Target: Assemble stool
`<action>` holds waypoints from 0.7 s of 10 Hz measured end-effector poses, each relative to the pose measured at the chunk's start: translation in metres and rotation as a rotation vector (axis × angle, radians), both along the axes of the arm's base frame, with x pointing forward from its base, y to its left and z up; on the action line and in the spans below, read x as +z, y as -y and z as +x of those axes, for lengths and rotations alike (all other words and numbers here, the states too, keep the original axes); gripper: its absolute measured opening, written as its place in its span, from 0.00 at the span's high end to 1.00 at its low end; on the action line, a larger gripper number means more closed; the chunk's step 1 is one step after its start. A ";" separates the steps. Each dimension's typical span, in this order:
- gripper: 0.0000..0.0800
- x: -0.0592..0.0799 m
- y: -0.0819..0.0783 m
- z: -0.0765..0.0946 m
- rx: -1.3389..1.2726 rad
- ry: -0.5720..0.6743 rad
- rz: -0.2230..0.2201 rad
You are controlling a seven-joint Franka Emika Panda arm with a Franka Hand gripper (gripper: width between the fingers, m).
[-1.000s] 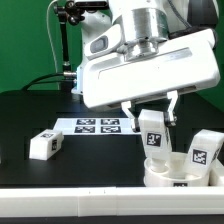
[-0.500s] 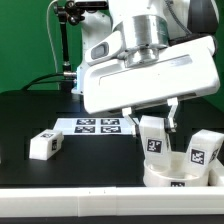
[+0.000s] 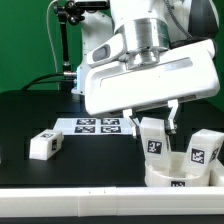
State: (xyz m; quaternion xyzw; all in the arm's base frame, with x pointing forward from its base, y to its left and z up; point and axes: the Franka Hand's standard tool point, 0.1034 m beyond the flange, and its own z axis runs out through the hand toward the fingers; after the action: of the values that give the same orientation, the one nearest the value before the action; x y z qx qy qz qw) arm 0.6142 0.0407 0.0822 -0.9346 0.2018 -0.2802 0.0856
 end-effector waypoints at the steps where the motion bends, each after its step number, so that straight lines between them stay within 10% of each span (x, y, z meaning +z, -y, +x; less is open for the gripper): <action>1: 0.47 -0.002 -0.001 -0.001 0.002 -0.009 0.003; 4: 0.20 -0.001 -0.002 -0.002 0.007 -0.020 0.007; 7: 0.19 0.011 0.002 0.000 0.034 -0.042 0.005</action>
Offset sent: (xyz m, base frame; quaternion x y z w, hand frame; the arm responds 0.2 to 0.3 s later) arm -0.0079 0.0053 0.0059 0.0027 -0.0302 0.0127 0.9995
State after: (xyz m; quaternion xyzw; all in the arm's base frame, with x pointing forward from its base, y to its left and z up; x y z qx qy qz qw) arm 0.6146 0.0387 0.0929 -0.9433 0.1884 -0.2585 0.0885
